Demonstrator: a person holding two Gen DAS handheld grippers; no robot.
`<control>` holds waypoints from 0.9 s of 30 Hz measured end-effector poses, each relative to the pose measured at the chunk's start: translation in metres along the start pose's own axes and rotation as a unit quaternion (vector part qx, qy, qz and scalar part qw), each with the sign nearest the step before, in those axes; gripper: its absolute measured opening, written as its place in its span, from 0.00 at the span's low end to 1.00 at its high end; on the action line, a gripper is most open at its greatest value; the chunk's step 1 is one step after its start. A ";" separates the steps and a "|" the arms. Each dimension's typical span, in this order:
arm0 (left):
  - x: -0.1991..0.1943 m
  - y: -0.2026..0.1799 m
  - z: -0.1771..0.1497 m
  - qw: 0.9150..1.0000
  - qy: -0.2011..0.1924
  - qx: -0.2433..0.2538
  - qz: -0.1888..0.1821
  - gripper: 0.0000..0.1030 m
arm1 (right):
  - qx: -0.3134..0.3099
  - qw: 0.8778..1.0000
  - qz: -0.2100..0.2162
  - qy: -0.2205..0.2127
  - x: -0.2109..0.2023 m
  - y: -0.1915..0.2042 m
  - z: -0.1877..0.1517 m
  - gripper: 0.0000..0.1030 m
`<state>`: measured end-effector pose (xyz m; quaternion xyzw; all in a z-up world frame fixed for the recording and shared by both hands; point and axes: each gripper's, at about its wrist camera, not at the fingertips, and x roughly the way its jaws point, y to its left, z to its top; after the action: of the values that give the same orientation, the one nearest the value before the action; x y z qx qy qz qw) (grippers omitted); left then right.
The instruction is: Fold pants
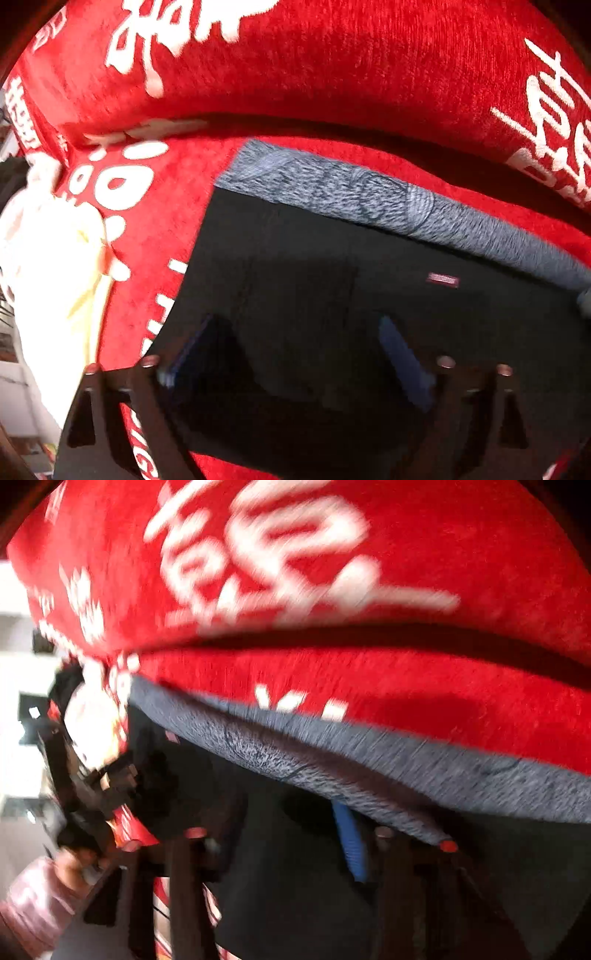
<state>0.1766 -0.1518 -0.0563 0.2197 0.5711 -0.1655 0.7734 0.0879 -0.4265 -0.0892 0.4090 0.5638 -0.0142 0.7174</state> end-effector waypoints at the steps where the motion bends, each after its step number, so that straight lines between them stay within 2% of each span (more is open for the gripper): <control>1: -0.002 0.003 -0.001 1.000 0.009 -0.005 -0.002 0.89 | 0.017 1.000 0.006 -0.023 -0.013 -0.007 0.001 0.47; 3: -0.014 0.004 -0.006 1.000 0.019 -0.003 0.001 0.89 | 0.043 0.998 0.018 -0.052 -0.037 -0.019 -0.005 0.48; 6: -0.038 -0.005 -0.019 1.000 0.011 0.024 -0.008 0.89 | 0.063 0.994 0.003 -0.086 -0.076 -0.032 -0.029 0.59; 9: -0.060 -0.029 -0.041 0.997 0.015 0.067 -0.025 0.89 | 0.086 0.991 -0.010 -0.102 -0.105 -0.045 -0.068 0.59; 12: -0.078 -0.062 -0.062 0.992 0.019 0.110 -0.056 0.89 | 0.117 0.985 -0.036 -0.119 -0.139 -0.063 -0.123 0.59; 14: -0.089 -0.087 -0.078 0.987 0.020 0.135 -0.090 0.89 | 0.142 0.979 -0.059 -0.133 -0.154 -0.069 -0.166 0.60; 17: -0.104 -0.121 -0.098 0.978 0.021 0.164 -0.125 0.89 | 0.196 0.967 -0.066 -0.150 -0.169 -0.085 -0.235 0.61; 20: -0.124 -0.158 -0.123 0.964 0.014 0.202 -0.172 0.89 | 0.240 0.956 -0.083 -0.148 -0.168 -0.100 -0.295 0.61; 21: -0.128 -0.169 -0.130 0.960 0.014 0.216 -0.177 0.89 | 0.257 0.951 -0.084 -0.150 -0.169 -0.105 -0.317 0.61; 24: -0.143 -0.200 -0.152 0.946 0.019 0.248 -0.209 0.89 | 0.288 0.940 -0.093 -0.159 -0.167 -0.116 -0.368 0.61; 27: -0.149 -0.228 -0.167 0.936 0.021 0.268 -0.226 0.89 | 0.311 0.931 -0.106 -0.158 -0.165 -0.132 -0.408 0.61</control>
<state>-0.1185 -0.2562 0.0095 0.2874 0.5559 -0.4780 0.6164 -0.3604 -0.3409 -0.0415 0.5416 0.4509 -0.3291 0.6286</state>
